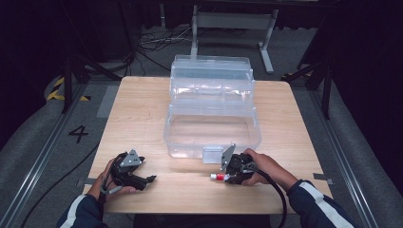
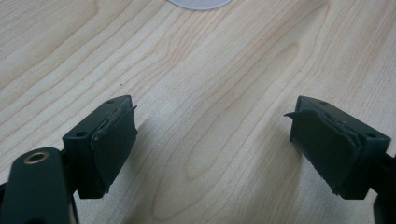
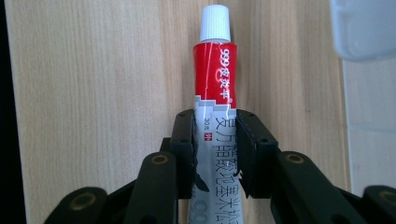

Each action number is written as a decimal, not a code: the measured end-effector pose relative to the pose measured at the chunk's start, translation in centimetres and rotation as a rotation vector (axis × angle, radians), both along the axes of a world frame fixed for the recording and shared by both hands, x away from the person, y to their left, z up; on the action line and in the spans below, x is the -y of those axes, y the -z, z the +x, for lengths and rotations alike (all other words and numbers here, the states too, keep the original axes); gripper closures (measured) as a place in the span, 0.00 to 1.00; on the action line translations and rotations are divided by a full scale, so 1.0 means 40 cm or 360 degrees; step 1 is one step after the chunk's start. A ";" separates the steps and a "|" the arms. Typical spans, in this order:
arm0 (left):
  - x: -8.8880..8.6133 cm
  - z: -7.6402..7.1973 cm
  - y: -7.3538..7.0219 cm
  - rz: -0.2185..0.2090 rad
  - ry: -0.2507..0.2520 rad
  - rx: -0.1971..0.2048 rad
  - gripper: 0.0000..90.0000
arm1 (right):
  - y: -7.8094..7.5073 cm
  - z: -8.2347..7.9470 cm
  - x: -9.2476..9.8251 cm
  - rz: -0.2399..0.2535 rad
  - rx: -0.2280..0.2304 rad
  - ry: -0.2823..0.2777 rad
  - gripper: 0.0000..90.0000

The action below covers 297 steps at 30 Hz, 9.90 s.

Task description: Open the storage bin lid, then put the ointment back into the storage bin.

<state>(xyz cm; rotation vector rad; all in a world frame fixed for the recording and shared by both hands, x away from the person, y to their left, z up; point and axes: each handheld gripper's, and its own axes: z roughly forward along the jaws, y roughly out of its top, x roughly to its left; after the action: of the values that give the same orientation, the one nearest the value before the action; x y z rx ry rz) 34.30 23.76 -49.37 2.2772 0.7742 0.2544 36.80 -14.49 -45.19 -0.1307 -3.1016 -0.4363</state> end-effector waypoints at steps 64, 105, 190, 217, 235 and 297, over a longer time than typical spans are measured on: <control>0.000 0.004 0.000 0.0001 0.0024 -0.0006 0.16 | -0.241 -0.017 0.142 0.0168 0.0267 0.0044 0.78; 0.000 0.005 0.000 -0.0001 0.0027 -0.0008 0.16 | -0.354 0.128 0.043 0.0085 0.0399 0.0049 0.78; 0.000 0.006 0.000 -0.0005 0.0030 -0.0011 0.16 | -0.106 0.291 0.003 -0.0194 0.0120 0.0064 0.78; 0.001 0.006 0.000 -0.0002 0.0030 -0.0008 0.16 | -0.094 0.287 0.006 -0.0198 0.0091 0.0051 0.78; 0.001 0.006 0.000 -0.0004 0.0028 -0.0008 0.16 | -0.125 0.270 0.039 0.0000 0.0118 0.0118 0.75; 0.120 0.012 -0.161 0.0098 0.0038 0.0219 0.32 | -0.346 0.235 0.189 0.0694 0.0714 0.0376 0.44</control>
<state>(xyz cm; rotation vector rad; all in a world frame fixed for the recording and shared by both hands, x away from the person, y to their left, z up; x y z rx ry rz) 34.76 18.97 -42.93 2.2973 0.6763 0.4240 46.19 -22.06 -31.37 -0.4517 -3.3152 -1.2990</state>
